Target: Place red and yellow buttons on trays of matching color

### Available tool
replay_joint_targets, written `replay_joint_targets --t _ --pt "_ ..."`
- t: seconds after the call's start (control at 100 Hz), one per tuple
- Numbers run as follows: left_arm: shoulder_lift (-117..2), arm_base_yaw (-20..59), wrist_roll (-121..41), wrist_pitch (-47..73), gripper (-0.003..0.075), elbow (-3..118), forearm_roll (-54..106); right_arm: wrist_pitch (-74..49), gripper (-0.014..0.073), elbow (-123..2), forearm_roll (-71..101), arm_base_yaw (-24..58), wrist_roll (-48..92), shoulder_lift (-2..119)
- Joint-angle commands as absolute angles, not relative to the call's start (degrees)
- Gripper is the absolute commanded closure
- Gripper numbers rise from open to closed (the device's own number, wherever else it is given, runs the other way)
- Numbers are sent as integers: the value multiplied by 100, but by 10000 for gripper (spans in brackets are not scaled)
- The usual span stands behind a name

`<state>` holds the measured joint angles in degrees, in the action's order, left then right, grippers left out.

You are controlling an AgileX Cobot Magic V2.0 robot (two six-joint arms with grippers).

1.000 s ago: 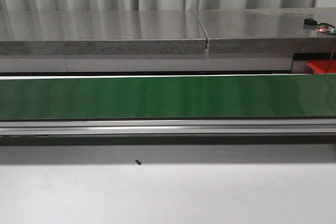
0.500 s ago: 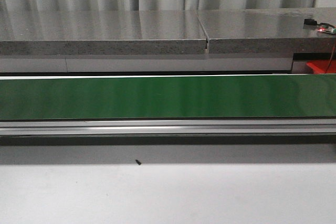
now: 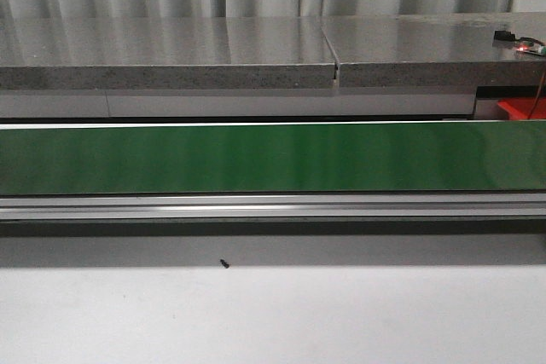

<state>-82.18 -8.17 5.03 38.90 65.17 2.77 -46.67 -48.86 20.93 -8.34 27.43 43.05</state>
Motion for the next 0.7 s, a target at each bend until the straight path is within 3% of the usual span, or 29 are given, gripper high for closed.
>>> replay_joint_targets --t 0.0,0.28,0.69 --pt "-7886 -782 463 3603 172 6801 374 -4349 662 -5029 2189 -831 2812 4267" --pt "-7834 -1038 463 3492 172 7024 321 -4349 662 -5029 2189 -831 2812 4267" --pt "-8441 -2408 450 3264 174 7068 188 -4349 662 -5029 2189 -831 2812 4267"
